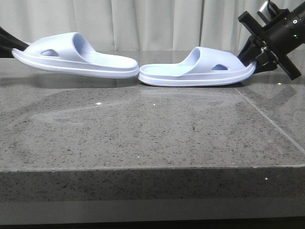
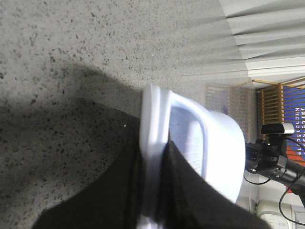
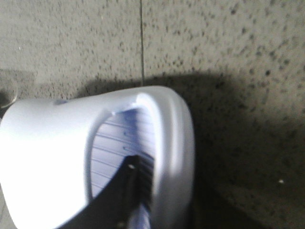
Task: Insert blue slippers together front up
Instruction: 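Lift the slipper with the right gripper toward the left gripper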
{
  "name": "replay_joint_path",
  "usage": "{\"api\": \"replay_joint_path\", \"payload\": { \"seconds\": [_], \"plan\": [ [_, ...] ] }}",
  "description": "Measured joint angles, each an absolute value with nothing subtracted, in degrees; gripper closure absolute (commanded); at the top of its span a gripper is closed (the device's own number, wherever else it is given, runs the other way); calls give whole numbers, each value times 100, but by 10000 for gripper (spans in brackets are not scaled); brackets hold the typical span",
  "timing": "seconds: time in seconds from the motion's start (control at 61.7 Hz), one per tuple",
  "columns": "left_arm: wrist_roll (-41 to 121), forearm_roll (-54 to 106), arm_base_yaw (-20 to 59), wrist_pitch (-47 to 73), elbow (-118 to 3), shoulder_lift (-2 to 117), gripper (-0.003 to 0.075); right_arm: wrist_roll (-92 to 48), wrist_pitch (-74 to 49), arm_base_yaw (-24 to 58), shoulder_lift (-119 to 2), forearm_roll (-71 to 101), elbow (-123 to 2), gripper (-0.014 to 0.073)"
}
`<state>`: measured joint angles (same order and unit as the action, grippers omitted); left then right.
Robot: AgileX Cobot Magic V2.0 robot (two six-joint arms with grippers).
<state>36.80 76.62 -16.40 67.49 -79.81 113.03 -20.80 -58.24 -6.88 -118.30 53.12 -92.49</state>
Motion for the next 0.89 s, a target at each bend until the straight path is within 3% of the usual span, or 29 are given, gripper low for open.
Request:
{"api": "replay_joint_path", "payload": {
  "seconds": [0.032,0.616,0.892],
  "plan": [
    [3680,7662,-1640,6749,-7981,11303,741,-2080,-5855,-688,-11842,5312,-9249,714],
    [3680,7651,-1640,6749,-7981,11303,741,-2070,-6596,-1190,-11678,5817,-9800,703],
    [3680,7651,-1640,6749,-7981,11303,741,-2127,-6643,-882,-11655,6413,-9826,703]
  ]
}}
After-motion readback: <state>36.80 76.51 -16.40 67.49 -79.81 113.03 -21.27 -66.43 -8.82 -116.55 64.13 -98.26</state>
